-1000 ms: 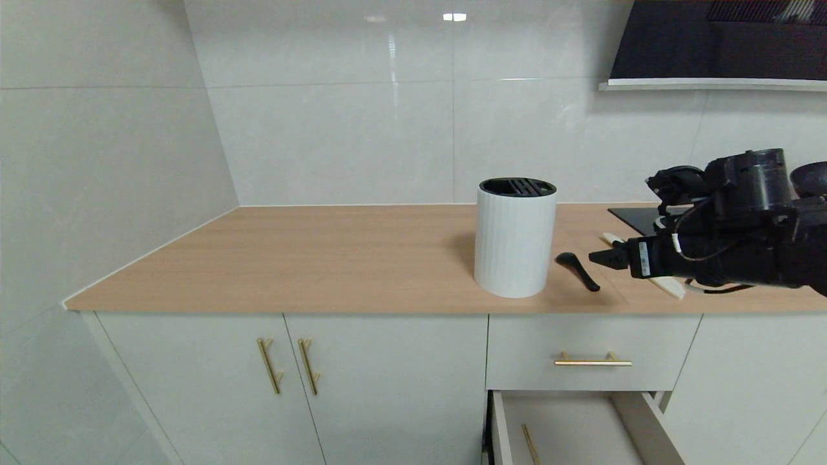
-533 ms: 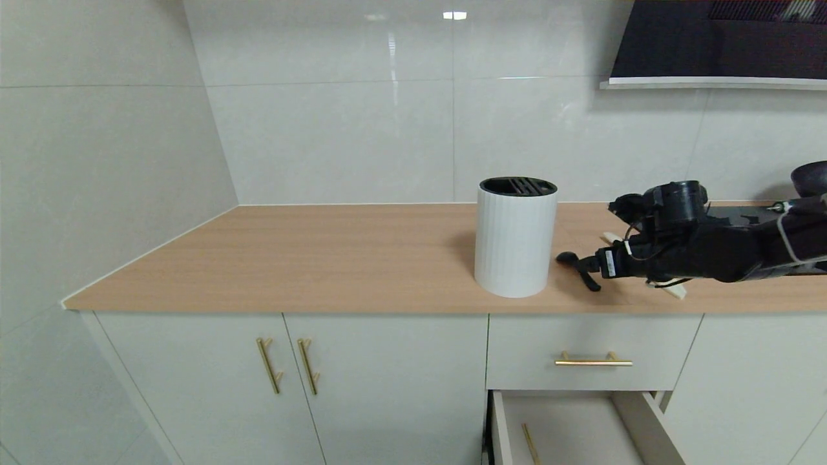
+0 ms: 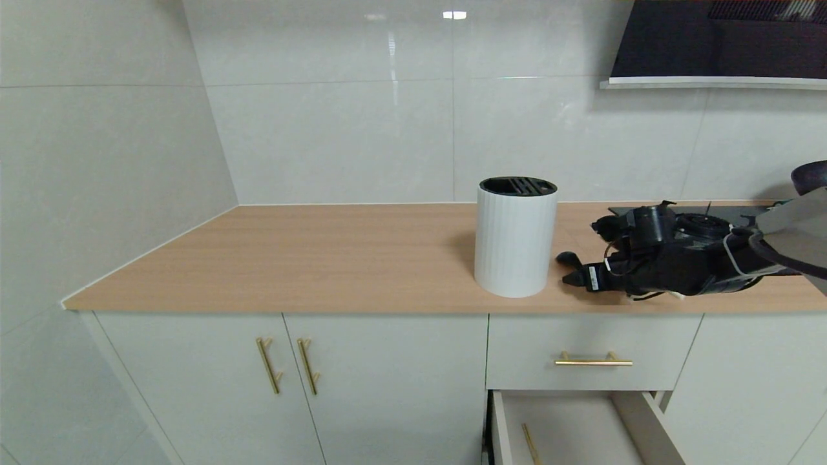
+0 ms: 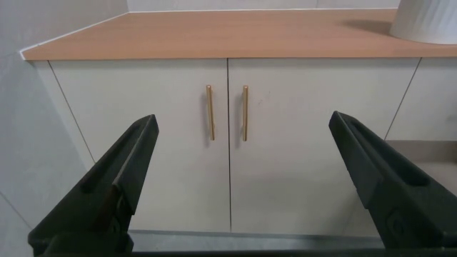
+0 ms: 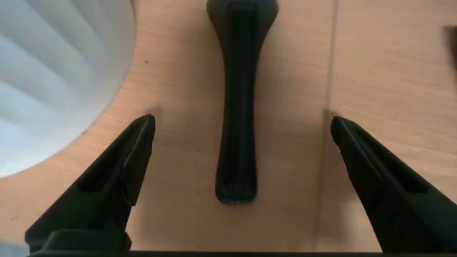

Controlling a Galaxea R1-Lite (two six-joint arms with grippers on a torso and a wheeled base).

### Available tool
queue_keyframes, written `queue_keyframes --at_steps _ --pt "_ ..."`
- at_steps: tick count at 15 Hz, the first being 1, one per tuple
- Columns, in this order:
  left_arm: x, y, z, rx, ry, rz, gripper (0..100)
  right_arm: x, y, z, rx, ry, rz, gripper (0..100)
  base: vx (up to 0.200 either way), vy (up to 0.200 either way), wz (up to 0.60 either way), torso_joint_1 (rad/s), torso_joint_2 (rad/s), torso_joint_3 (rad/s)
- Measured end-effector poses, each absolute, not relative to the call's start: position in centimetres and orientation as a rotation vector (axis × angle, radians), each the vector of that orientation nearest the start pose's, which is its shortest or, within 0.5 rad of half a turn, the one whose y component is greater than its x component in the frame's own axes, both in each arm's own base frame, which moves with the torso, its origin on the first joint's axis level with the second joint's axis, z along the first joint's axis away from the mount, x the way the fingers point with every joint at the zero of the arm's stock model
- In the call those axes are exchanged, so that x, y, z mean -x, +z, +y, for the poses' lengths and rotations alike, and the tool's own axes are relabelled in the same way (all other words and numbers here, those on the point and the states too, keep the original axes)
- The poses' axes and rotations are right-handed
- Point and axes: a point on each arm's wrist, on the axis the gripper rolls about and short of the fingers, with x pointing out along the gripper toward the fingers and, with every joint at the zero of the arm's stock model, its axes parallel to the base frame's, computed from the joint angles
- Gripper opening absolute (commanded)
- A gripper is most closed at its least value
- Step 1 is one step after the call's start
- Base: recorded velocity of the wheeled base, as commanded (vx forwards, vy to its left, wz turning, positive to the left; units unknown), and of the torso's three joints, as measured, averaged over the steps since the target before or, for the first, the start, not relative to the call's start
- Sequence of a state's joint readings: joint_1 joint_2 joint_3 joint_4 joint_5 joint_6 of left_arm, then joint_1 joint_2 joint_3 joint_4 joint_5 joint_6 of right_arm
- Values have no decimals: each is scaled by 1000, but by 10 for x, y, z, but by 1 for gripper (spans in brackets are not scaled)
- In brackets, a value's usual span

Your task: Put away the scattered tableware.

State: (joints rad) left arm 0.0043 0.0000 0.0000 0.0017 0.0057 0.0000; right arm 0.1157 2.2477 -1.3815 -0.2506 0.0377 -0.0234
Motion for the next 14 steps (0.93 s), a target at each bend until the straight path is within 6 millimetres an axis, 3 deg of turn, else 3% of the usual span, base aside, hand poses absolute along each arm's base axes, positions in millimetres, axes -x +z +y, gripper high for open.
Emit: queue_keyframes --at_steps 5,6,14 --pt "23 75 0 0 10 2 100 -444 85 52 25 147 591 100 0 0 0 0 0 0" --pt "23 75 0 0 10 2 100 -444 84 53 26 147 593 0 0 0 0 0 0 0" --pt "23 75 0 0 10 2 100 -444 80 57 28 155 601 0 0 0 0 0 0 0"
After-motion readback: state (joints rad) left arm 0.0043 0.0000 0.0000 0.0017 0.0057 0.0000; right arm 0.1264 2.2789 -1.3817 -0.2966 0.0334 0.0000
